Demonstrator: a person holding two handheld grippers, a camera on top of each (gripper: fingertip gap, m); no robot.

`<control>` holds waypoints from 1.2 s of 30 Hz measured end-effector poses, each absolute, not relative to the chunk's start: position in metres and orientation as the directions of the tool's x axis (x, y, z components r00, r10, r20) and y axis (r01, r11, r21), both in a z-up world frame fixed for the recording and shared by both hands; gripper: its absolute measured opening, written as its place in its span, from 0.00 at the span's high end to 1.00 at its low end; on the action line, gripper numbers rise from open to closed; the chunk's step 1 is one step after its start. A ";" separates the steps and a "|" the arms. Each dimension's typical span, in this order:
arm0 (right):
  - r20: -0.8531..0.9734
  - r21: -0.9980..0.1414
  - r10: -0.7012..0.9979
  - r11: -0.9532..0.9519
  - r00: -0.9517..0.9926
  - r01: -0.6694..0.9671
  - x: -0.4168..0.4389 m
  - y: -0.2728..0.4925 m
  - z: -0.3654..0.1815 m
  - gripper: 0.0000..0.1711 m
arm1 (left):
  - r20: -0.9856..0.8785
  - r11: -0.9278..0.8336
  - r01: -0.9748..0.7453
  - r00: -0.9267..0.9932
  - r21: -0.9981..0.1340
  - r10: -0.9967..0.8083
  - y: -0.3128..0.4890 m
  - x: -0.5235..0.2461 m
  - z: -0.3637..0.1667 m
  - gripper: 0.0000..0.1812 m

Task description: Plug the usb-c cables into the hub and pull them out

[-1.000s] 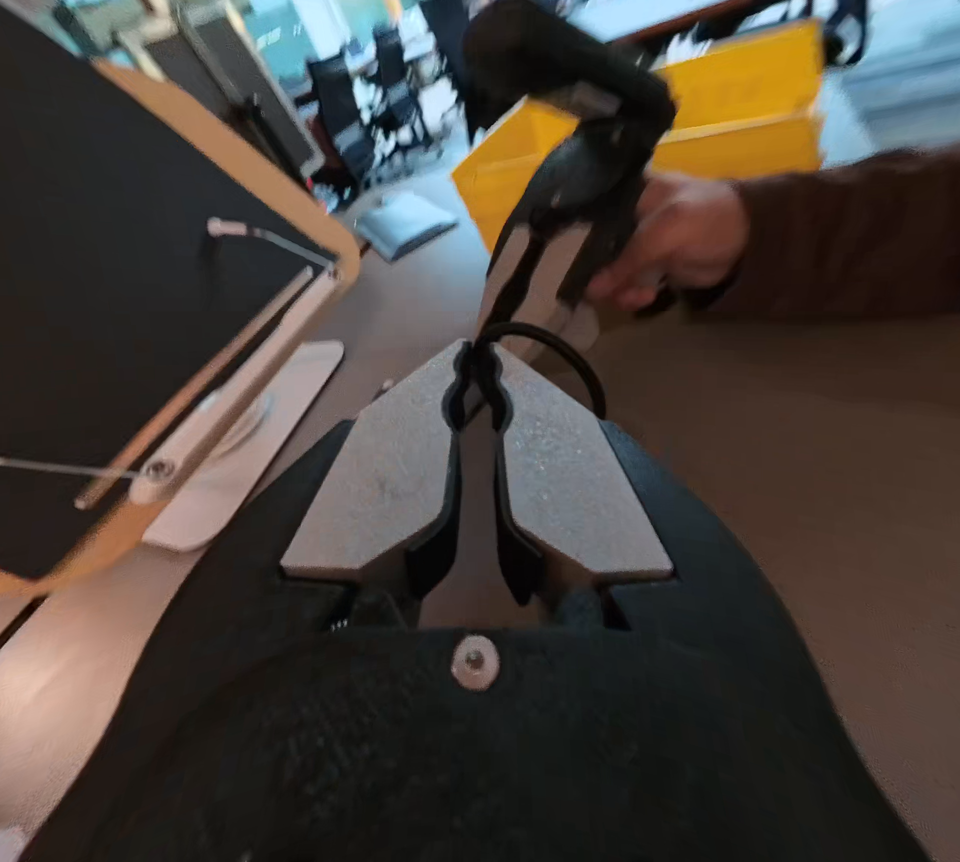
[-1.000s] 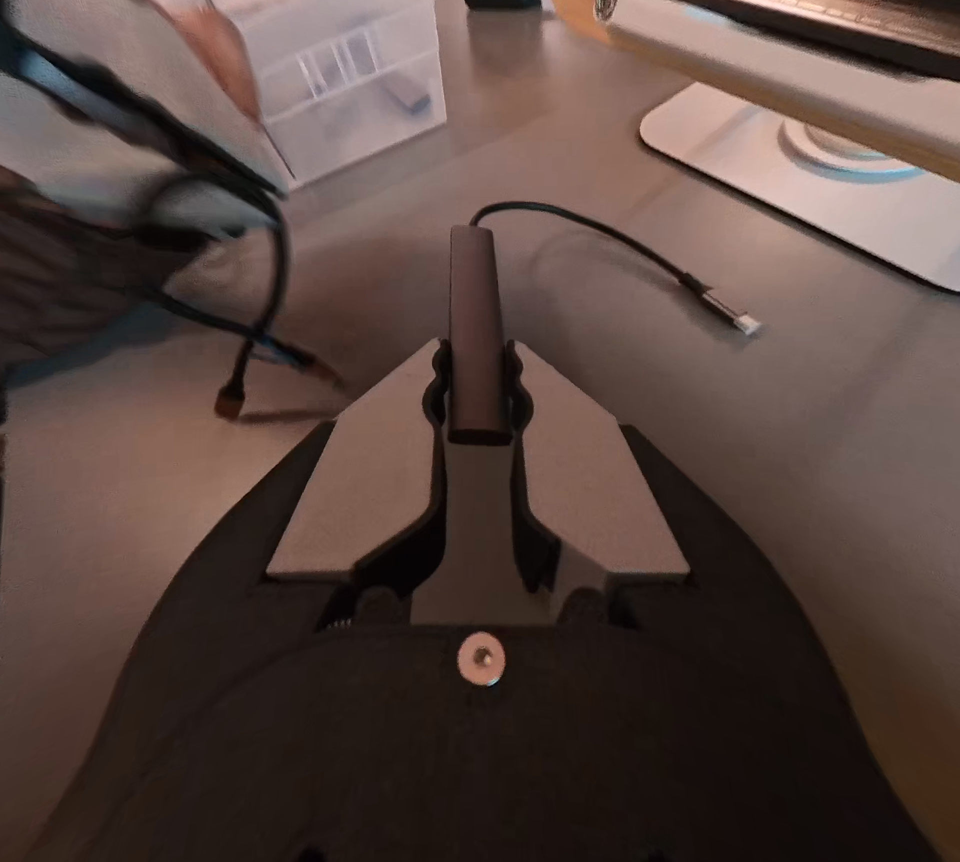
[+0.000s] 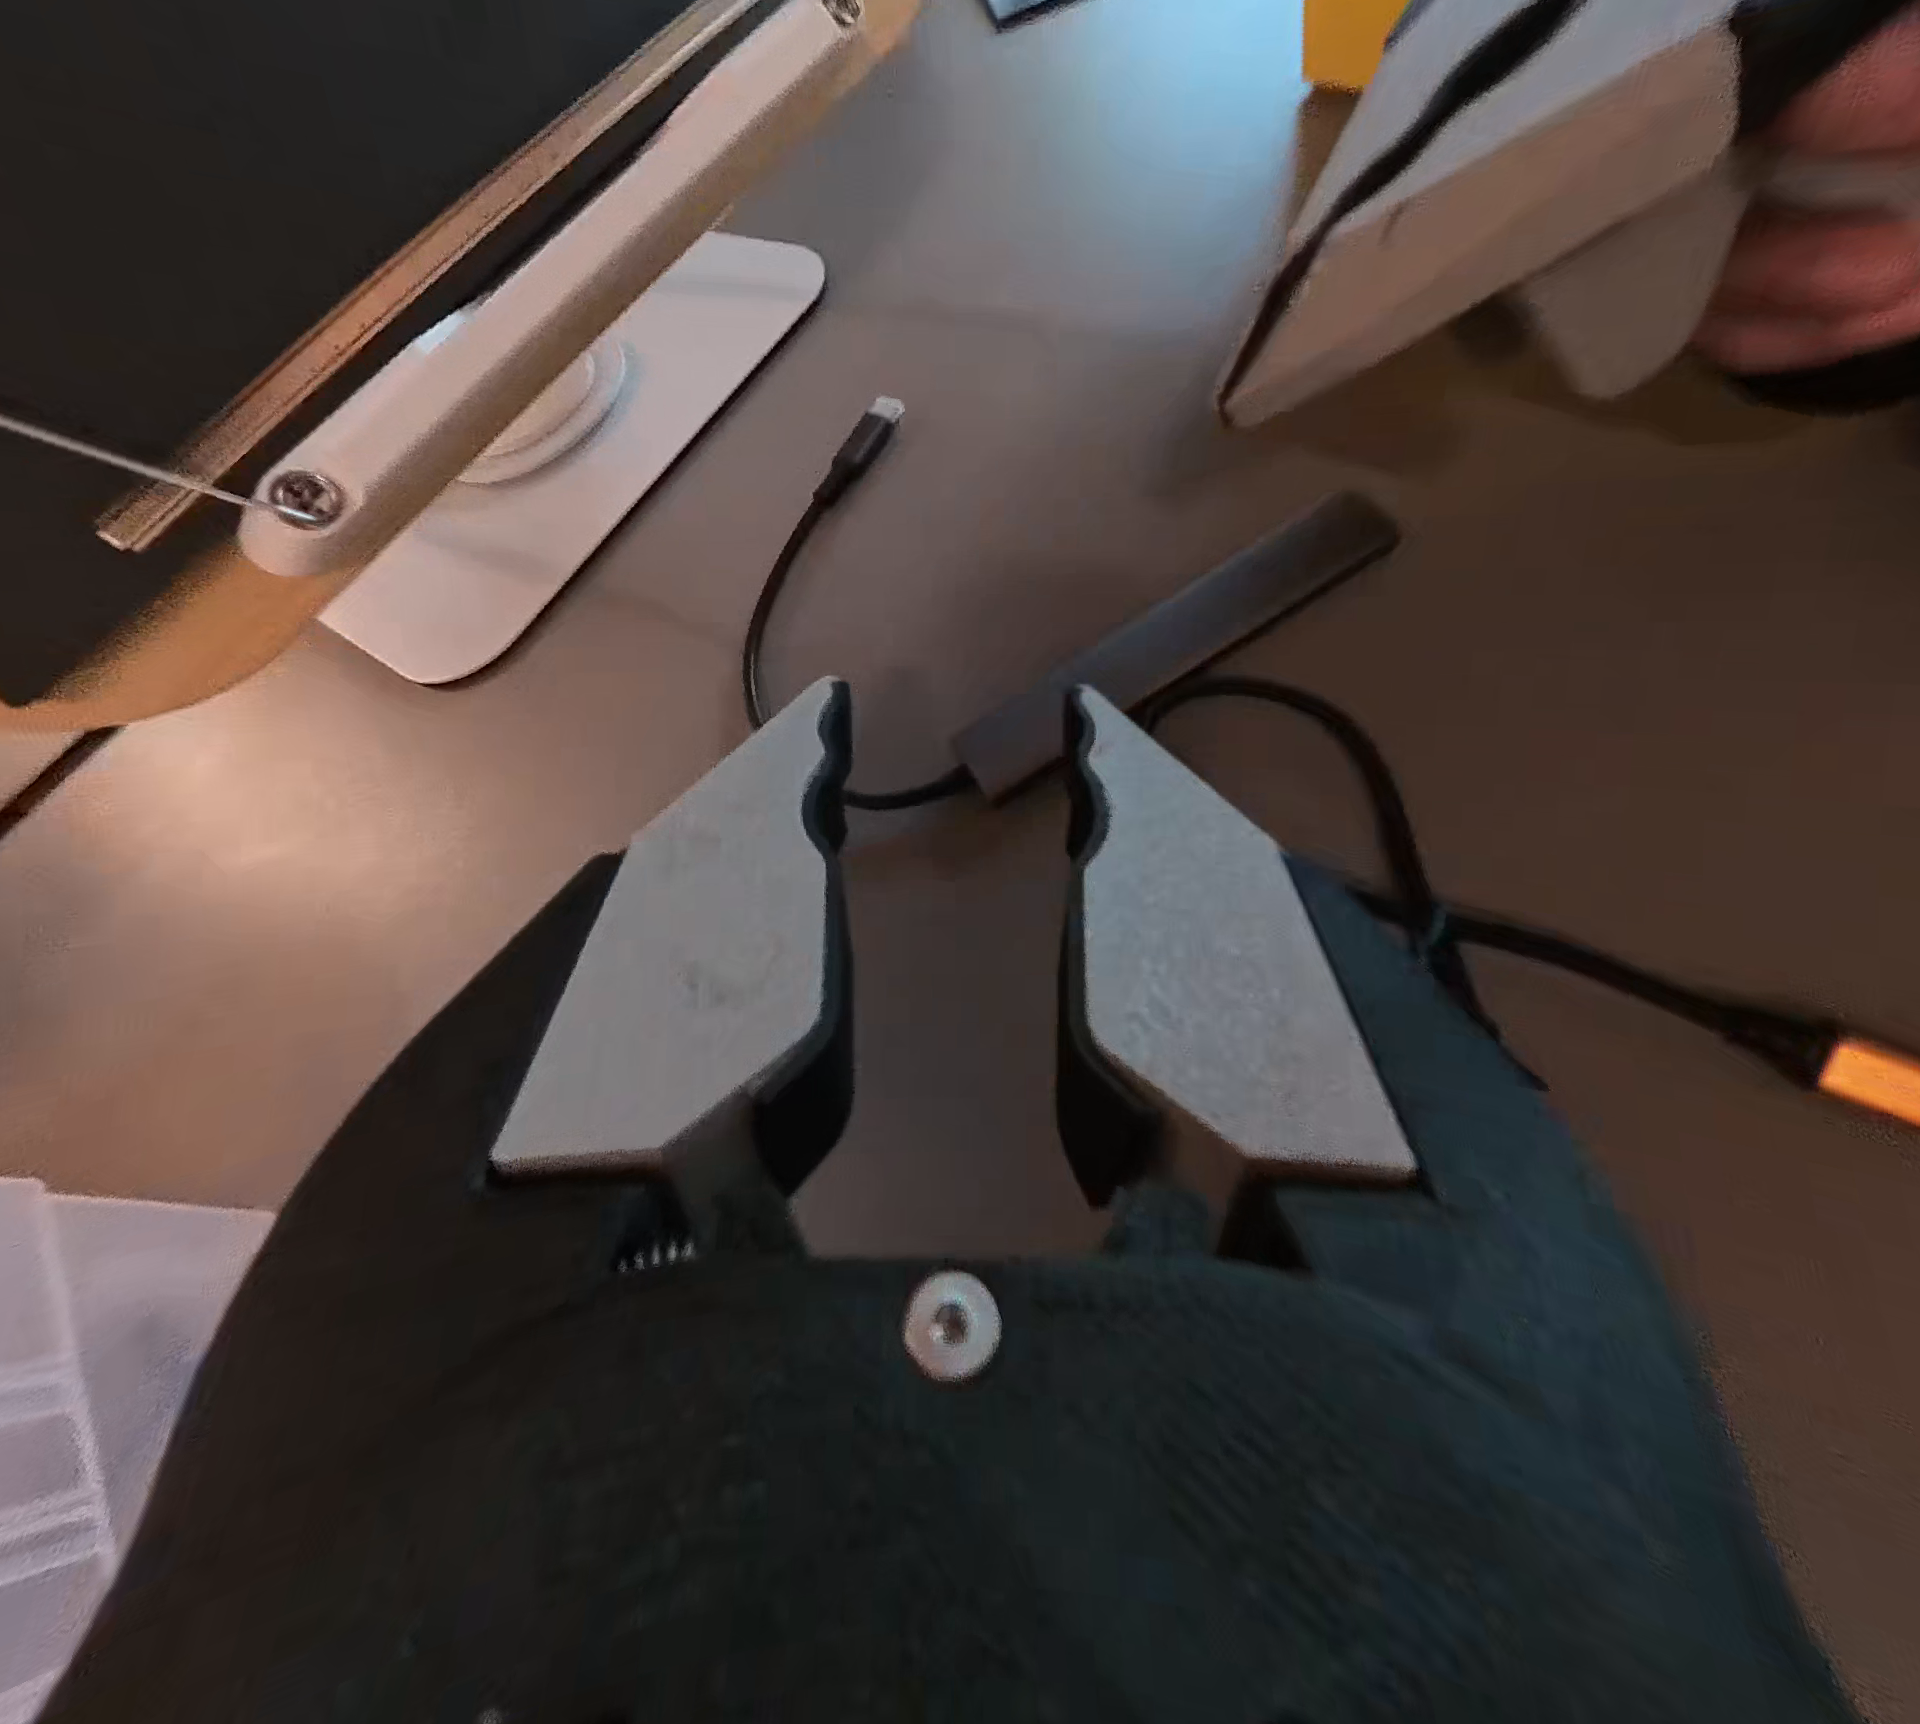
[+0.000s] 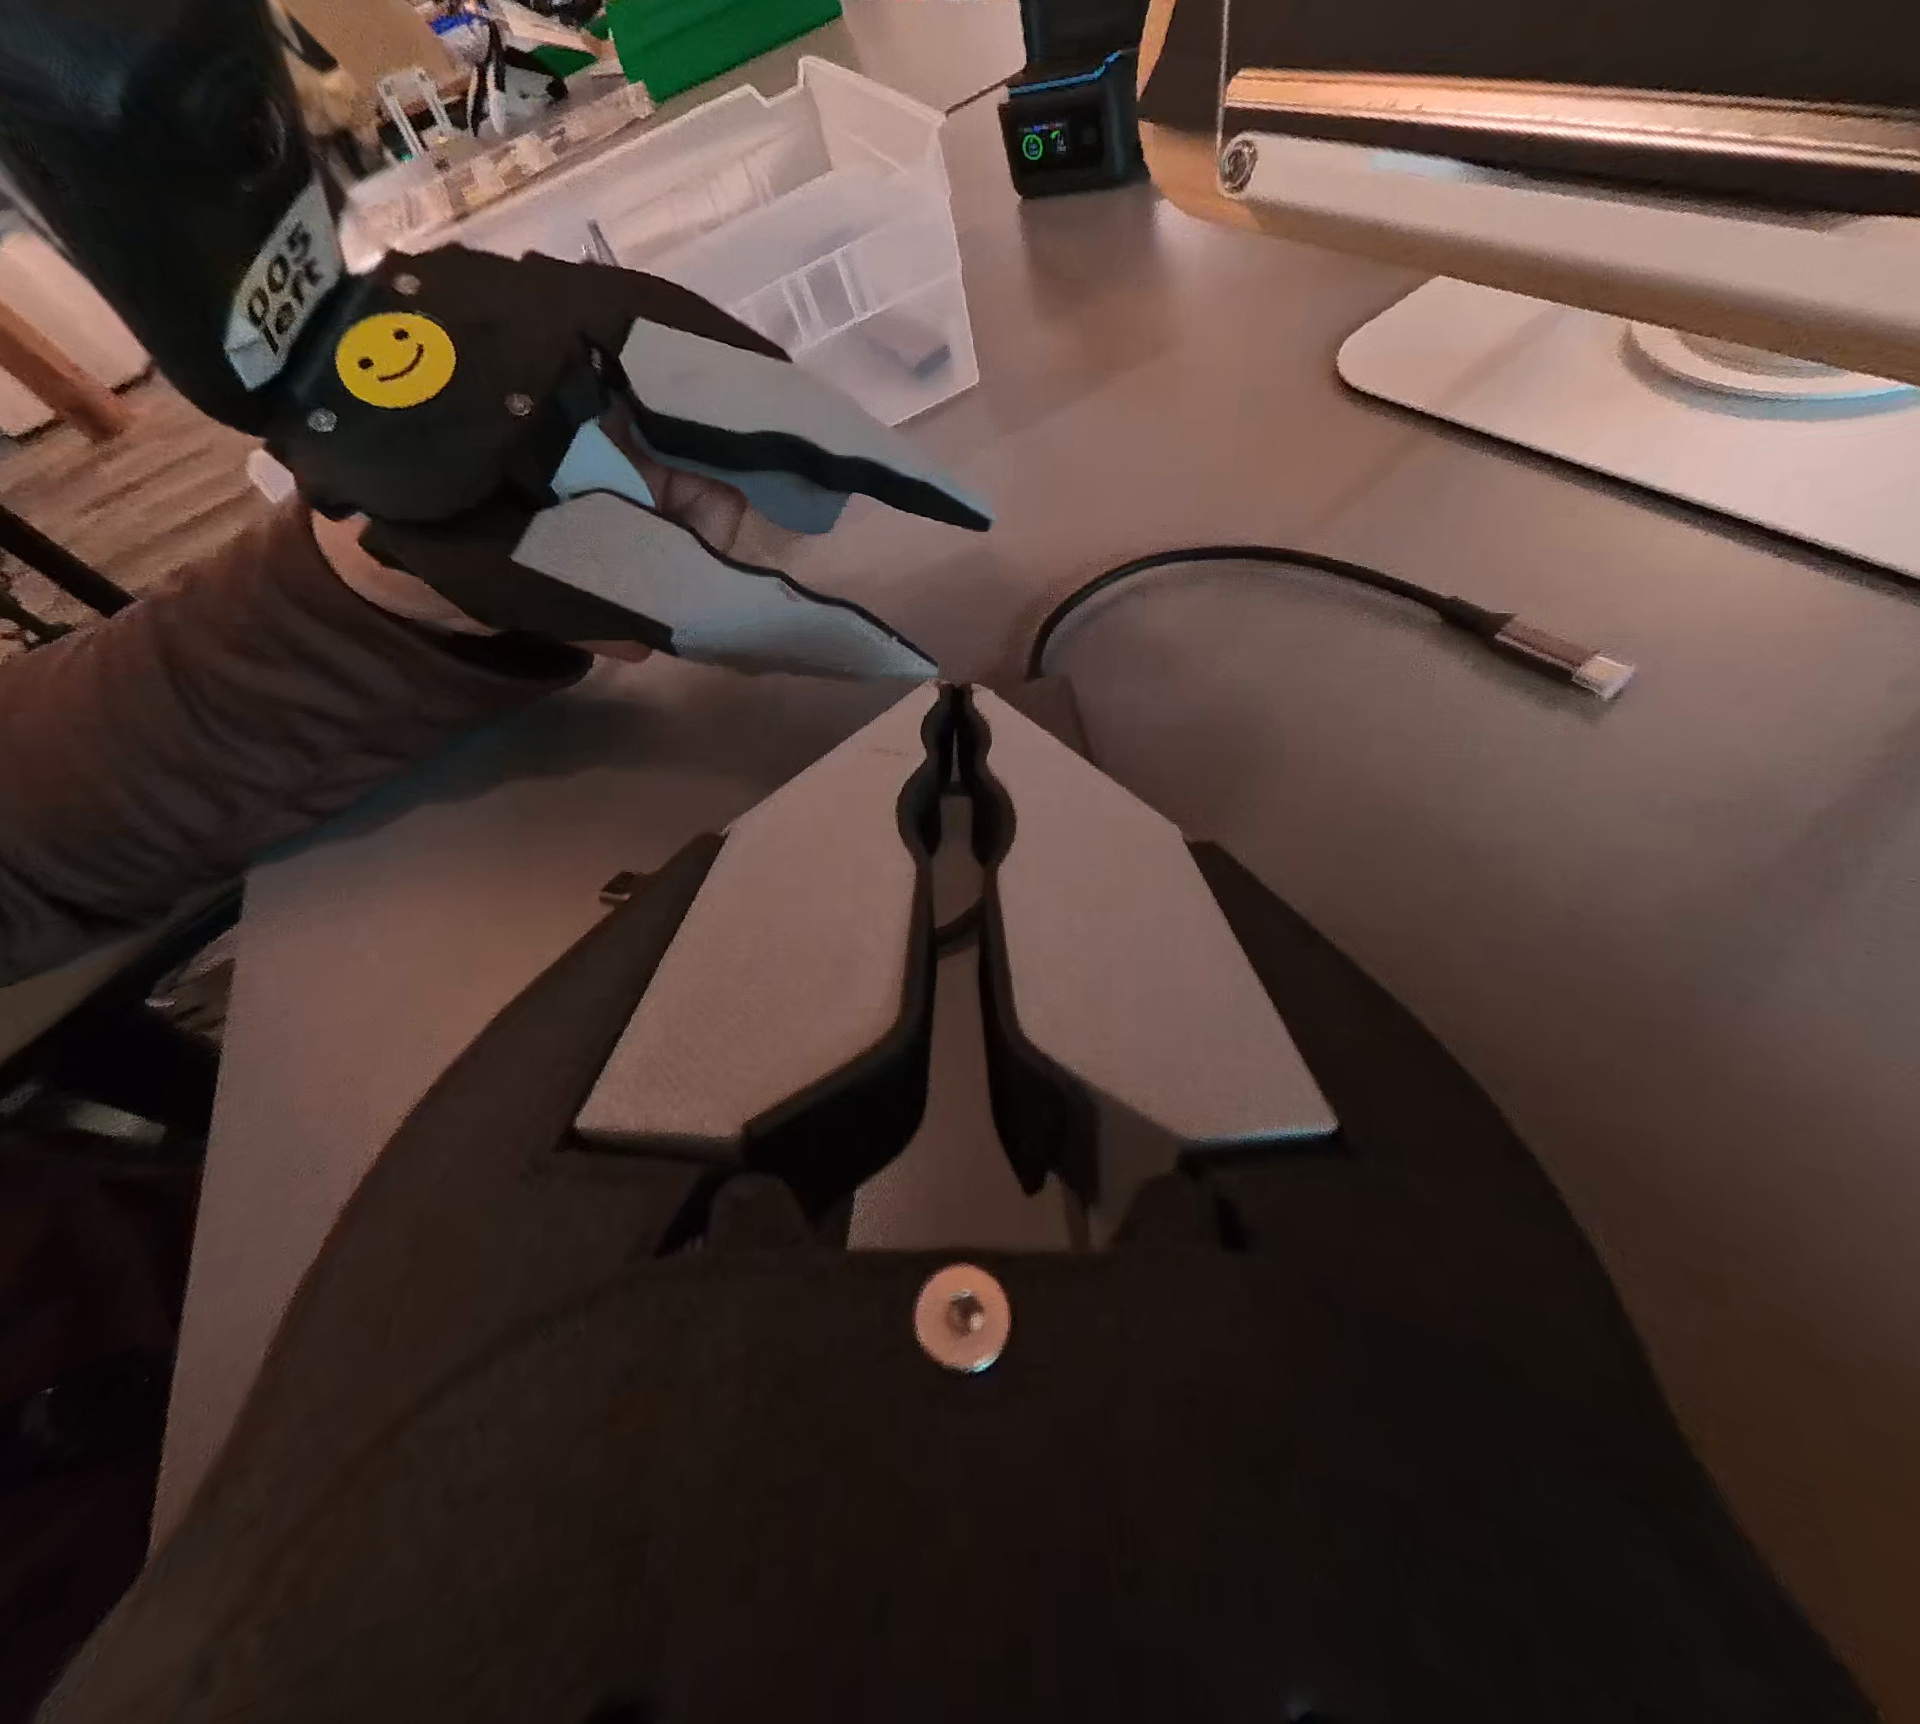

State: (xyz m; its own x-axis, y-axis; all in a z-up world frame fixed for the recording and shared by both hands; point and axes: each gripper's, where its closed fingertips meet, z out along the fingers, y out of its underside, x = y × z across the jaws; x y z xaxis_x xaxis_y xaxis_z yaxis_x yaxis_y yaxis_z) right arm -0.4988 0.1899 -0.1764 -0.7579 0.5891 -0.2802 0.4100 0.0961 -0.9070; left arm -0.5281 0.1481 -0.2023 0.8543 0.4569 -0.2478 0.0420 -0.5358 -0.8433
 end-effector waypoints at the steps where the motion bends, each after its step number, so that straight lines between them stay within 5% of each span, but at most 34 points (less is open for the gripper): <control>1: -0.267 -0.903 0.593 0.121 -0.760 0.412 -0.498 0.190 -0.180 1.00 | -0.275 -0.558 0.028 0.849 -0.830 0.452 0.148 -0.528 -0.205 0.79; 7: -0.086 -0.857 0.694 0.315 -0.715 0.409 -0.508 0.206 -0.204 0.74 | -0.273 -0.546 0.036 0.838 -0.837 0.472 0.147 -0.531 -0.202 0.82; 13: -0.033 -0.748 0.698 0.457 -0.715 0.481 -0.503 0.213 -0.239 0.64 | -0.371 -0.613 0.002 0.794 -0.790 0.481 0.134 -0.542 -0.206 0.83; 15: 0.002 -0.694 0.705 0.512 -0.709 0.507 -0.502 0.216 -0.254 0.67 | -0.371 -0.610 -0.022 0.811 -0.792 0.452 0.139 -0.536 -0.206 0.80; 17: 0.023 -0.693 0.713 0.517 -0.701 0.503 -0.504 0.216 -0.255 0.88 | -0.385 -0.618 -0.050 0.821 -0.784 0.421 0.143 -0.531 -0.207 0.79; 25: -0.215 -0.782 0.663 0.323 -0.717 0.533 -0.497 0.198 -0.223 0.89 | -0.588 -0.721 -0.244 0.762 -0.648 0.271 0.151 -0.523 -0.220 0.75; 36: -0.402 -0.816 0.517 0.172 -0.756 0.551 -0.484 0.177 -0.198 0.90 | -0.770 -0.704 -0.489 0.624 -0.515 0.131 0.169 -0.506 -0.215 0.94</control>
